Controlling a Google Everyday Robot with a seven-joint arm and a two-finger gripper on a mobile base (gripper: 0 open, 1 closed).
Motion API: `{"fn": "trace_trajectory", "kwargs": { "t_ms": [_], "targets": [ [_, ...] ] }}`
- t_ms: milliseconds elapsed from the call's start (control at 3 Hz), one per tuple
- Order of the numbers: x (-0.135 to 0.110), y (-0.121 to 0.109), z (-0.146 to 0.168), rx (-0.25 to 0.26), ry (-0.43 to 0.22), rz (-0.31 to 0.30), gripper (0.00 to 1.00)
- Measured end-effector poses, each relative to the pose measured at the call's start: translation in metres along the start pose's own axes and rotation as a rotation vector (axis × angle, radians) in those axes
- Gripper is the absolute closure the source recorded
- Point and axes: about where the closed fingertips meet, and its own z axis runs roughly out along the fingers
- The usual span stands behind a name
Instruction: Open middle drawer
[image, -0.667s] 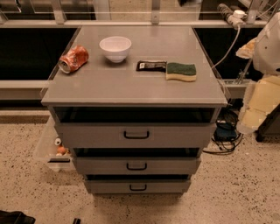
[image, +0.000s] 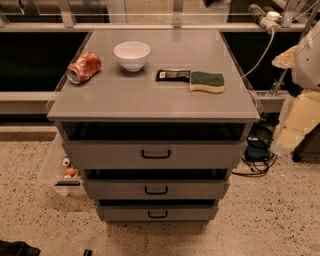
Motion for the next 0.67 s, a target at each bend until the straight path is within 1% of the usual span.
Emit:
{"fn": "trace_trajectory", "kwargs": {
  "t_ms": [333, 667],
  "targets": [
    [0.03, 0.009, 0.057, -0.054, -0.093, 0.039, 0.0],
    [0.04, 0.001, 0.129, -0.078, -0.274, 0.112, 0.0]
  ]
}}
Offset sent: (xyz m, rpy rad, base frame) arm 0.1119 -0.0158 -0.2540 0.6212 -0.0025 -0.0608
